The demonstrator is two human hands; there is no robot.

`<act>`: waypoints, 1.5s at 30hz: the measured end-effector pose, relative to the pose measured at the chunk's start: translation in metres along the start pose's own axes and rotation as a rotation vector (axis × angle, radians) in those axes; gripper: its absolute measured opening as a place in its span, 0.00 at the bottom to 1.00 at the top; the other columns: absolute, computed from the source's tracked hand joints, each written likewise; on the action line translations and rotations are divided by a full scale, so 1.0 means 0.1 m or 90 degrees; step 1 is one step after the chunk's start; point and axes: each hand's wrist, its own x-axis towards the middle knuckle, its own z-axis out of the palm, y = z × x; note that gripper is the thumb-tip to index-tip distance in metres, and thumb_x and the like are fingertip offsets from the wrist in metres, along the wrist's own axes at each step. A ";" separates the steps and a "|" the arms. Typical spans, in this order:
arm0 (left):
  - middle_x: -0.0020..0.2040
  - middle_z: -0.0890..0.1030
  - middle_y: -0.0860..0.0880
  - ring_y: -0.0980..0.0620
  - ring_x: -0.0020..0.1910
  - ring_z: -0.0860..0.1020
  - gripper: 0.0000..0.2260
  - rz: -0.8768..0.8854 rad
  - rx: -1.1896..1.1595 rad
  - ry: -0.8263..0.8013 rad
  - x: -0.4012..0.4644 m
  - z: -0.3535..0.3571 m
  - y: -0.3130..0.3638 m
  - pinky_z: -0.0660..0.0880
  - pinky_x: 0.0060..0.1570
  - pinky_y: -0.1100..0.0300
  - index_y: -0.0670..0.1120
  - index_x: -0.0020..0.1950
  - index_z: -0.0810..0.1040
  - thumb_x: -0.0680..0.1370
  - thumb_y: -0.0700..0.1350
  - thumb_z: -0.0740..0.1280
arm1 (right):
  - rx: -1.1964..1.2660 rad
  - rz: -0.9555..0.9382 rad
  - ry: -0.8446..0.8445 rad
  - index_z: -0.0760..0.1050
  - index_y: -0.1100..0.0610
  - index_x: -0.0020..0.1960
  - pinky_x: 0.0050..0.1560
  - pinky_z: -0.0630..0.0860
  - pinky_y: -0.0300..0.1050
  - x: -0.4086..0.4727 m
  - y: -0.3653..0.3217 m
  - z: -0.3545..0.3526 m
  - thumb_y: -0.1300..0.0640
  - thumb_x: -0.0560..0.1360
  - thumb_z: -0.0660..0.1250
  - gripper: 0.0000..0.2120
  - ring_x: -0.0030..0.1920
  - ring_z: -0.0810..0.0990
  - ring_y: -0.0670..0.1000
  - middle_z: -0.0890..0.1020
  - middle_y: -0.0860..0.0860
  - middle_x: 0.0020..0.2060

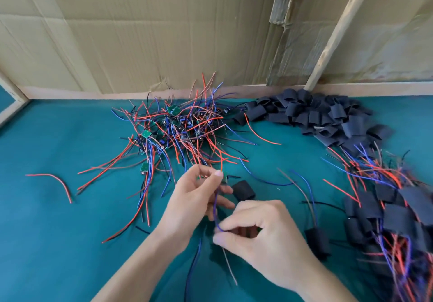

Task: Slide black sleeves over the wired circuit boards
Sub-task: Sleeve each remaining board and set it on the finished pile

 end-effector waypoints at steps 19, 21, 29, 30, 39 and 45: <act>0.23 0.68 0.50 0.52 0.17 0.65 0.09 0.020 0.287 -0.140 -0.03 -0.14 0.02 0.61 0.20 0.66 0.57 0.51 0.83 0.73 0.56 0.72 | -0.285 0.065 0.150 0.83 0.49 0.52 0.52 0.71 0.36 0.08 0.23 -0.10 0.62 0.71 0.78 0.13 0.47 0.74 0.48 0.84 0.38 0.46; 0.23 0.66 0.51 0.53 0.19 0.64 0.05 0.036 0.317 -0.128 -0.01 -0.16 0.00 0.61 0.20 0.67 0.55 0.47 0.83 0.75 0.54 0.75 | -0.263 0.080 0.151 0.83 0.49 0.50 0.51 0.68 0.29 0.08 0.21 -0.14 0.63 0.70 0.78 0.14 0.47 0.74 0.45 0.83 0.36 0.44; 0.23 0.65 0.50 0.50 0.24 0.63 0.07 0.152 0.521 -0.092 -0.03 -0.09 -0.08 0.66 0.28 0.59 0.52 0.43 0.79 0.77 0.54 0.72 | -0.332 0.039 0.126 0.84 0.53 0.53 0.53 0.70 0.41 0.04 0.17 -0.18 0.68 0.69 0.76 0.16 0.48 0.77 0.52 0.84 0.44 0.47; 0.24 0.65 0.49 0.50 0.25 0.63 0.07 0.153 0.525 -0.090 -0.04 -0.08 -0.08 0.67 0.29 0.58 0.52 0.43 0.79 0.77 0.54 0.71 | -0.341 0.034 0.124 0.83 0.53 0.54 0.53 0.72 0.43 0.04 0.18 -0.18 0.68 0.70 0.75 0.17 0.48 0.77 0.53 0.83 0.44 0.47; 0.25 0.65 0.51 0.52 0.26 0.62 0.05 0.226 0.497 -0.112 -0.08 -0.07 -0.04 0.65 0.30 0.58 0.56 0.47 0.79 0.79 0.56 0.68 | -0.302 0.058 0.252 0.78 0.52 0.67 0.52 0.74 0.47 0.07 0.28 -0.40 0.70 0.75 0.70 0.23 0.53 0.78 0.49 0.77 0.47 0.54; 0.29 0.67 0.43 0.45 0.28 0.64 0.13 0.275 0.461 -0.153 -0.15 -0.01 0.00 0.63 0.29 0.58 0.57 0.49 0.80 0.75 0.64 0.63 | -0.073 0.141 0.378 0.76 0.46 0.64 0.61 0.79 0.56 0.09 0.44 -0.72 0.68 0.80 0.63 0.21 0.53 0.84 0.55 0.74 0.45 0.58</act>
